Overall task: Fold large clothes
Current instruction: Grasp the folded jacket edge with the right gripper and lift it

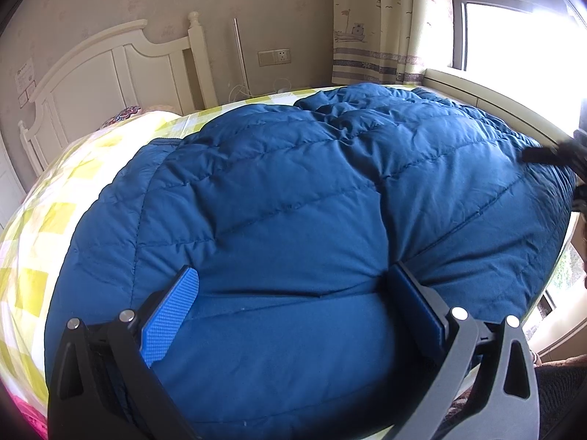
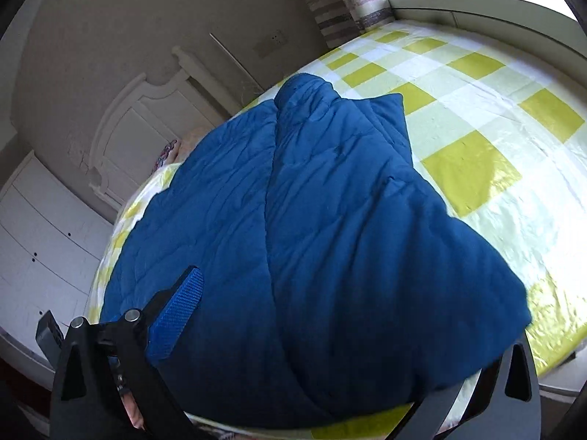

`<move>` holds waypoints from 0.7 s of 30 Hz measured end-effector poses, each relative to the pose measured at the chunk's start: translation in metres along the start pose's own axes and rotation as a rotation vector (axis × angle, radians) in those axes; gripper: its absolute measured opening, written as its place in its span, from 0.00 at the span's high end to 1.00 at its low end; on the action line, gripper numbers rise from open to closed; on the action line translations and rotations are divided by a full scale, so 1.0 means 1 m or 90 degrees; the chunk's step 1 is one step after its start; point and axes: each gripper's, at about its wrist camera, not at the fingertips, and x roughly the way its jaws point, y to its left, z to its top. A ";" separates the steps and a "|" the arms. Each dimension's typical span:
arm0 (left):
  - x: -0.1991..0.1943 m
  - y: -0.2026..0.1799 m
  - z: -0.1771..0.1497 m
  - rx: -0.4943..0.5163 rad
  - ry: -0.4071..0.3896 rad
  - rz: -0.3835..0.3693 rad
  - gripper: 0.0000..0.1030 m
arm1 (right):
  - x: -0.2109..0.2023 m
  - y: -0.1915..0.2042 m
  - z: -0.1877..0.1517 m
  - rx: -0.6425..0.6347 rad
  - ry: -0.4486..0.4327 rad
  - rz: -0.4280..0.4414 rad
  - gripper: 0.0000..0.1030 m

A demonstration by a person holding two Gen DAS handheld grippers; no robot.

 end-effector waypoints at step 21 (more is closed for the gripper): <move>0.045 -0.018 0.070 0.045 0.090 0.019 0.02 | -0.066 0.073 -0.001 -0.191 -0.178 0.068 0.55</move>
